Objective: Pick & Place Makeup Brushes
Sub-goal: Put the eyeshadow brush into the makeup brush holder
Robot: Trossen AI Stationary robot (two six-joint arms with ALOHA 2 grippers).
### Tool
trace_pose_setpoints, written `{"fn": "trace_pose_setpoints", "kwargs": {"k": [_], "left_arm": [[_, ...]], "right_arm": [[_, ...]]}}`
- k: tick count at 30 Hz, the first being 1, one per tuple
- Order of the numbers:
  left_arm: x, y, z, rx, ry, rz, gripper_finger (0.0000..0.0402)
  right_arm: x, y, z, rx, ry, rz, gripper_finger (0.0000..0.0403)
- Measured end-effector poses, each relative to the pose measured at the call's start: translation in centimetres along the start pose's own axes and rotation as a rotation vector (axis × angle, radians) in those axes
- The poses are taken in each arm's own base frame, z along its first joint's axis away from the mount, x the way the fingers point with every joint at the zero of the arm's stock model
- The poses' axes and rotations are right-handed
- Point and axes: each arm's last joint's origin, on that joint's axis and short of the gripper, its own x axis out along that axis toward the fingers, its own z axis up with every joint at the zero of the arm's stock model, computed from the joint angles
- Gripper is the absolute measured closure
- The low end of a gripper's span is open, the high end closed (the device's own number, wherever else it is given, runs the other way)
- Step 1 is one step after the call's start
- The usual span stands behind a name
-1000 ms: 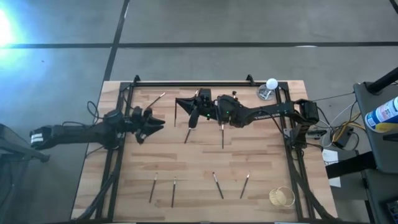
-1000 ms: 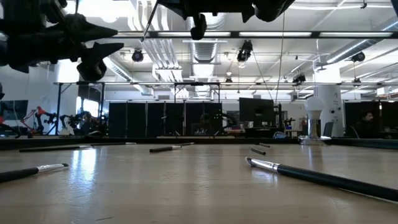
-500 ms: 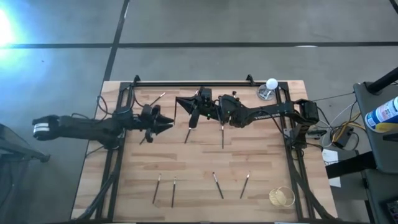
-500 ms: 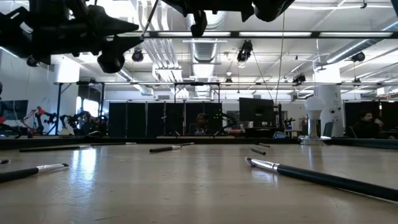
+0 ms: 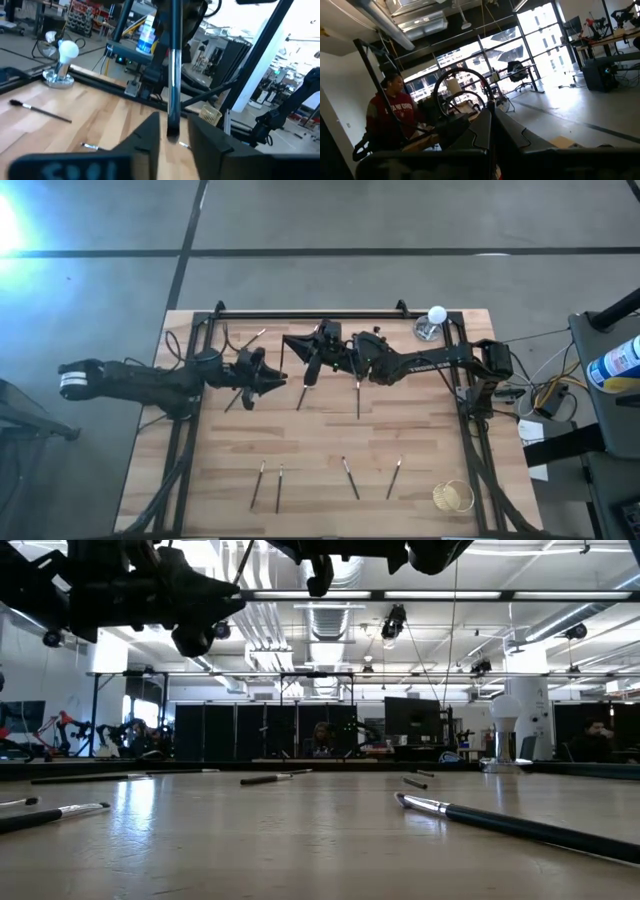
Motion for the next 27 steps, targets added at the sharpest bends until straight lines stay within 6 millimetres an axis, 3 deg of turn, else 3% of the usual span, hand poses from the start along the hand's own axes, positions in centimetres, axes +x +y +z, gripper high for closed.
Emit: {"fn": "trace_pose_setpoints", "kwargs": {"k": [4, 14, 20, 27], "left_arm": [[-0.3, -0.2, 0.4, 0.019, -0.025, -0.009, 0.0386], [-1.4, -0.5, 0.5, -0.059, 0.034, 0.022, 0.0397], [-2.0, 0.3, 0.2, -0.194, 0.16, 0.122, 0.04], [-1.7, 0.3, 1.5, -0.29, 0.418, 0.237, 0.04]], "right_arm": [[0.0, 0.0, 0.1, -0.015, -0.007, 0.003, 0.0394], [0.0, -0.2, -0.3, -0.126, 0.038, -0.053, 0.0386], [-0.8, -0.7, -1.1, -0.24, 0.224, -0.188, 0.033], [-4.2, -0.8, 0.1, -0.42, 0.55, -0.38, 0.0264]]}}
